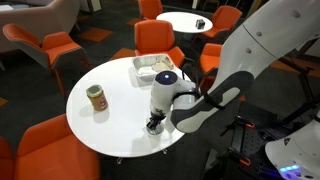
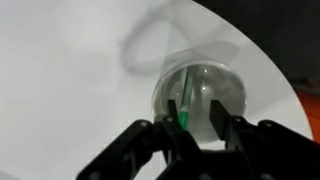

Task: Remove the marker from the cup and put it on the table

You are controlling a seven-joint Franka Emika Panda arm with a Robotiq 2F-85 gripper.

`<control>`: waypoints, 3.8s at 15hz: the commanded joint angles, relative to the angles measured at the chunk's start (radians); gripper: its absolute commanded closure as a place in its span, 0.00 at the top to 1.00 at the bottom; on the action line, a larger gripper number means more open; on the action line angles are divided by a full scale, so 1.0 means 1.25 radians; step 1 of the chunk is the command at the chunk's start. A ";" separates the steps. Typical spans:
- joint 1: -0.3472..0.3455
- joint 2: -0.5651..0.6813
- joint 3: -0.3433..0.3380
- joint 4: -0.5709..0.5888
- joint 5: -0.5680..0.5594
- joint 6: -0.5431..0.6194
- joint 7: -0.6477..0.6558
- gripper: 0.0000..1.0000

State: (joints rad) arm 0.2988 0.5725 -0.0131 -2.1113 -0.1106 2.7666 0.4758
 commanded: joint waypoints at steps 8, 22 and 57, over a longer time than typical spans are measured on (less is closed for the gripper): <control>0.018 0.082 -0.021 0.081 0.045 -0.040 -0.006 0.31; -0.055 -0.047 0.045 0.053 0.115 -0.163 -0.095 0.03; -0.210 -0.077 0.000 0.057 0.114 -0.173 -0.224 1.00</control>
State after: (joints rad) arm 0.0438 0.6388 -0.0500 -1.8525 -0.0089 2.4203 0.2376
